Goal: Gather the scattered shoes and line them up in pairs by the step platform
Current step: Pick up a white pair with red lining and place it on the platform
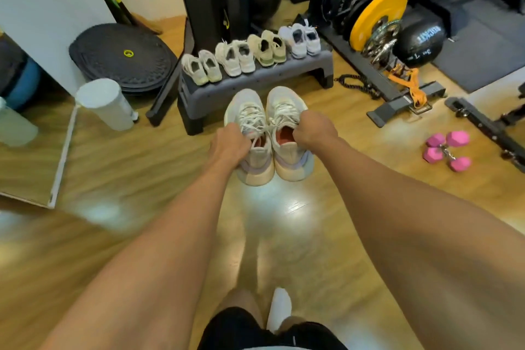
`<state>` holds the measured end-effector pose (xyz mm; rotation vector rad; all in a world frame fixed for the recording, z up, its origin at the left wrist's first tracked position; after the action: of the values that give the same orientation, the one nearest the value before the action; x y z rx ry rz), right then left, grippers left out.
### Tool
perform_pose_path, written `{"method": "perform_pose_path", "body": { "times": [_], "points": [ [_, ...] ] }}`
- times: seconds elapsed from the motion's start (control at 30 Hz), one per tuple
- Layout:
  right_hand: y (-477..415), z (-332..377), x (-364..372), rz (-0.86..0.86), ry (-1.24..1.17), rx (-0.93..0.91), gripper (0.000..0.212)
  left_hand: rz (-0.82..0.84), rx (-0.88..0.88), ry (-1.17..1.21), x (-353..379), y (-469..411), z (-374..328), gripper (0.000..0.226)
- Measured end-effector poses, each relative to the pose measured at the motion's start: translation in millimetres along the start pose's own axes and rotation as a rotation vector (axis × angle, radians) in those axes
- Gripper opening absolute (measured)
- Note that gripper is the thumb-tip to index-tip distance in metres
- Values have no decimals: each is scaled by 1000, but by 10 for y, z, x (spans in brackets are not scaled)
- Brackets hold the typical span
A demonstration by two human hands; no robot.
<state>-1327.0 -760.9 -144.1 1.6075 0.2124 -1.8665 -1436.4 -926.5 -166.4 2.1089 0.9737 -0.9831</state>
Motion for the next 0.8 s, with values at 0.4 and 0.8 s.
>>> {"method": "perform_pose_path", "body": {
  "times": [0.4, 0.8],
  "points": [
    [-2310, 975, 564, 159, 107, -82, 29, 50, -122, -53, 268, -2266, 473, 30],
    [-4290, 1531, 2169, 359, 75, -151, 26, 61, -340, 32, 1368, -3962, 1586, 48]
  ]
}}
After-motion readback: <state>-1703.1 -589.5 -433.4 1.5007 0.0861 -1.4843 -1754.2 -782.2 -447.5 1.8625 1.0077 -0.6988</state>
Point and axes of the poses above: each hand's wrist, its own y-axis away from the middle knuckle, its own x-axis out of the palm, z = x × y, the point moved 9 cm from there along -y, towards the middle knuckle, and after that the axes turned 7 degrees about x, right-handed, at the moved point
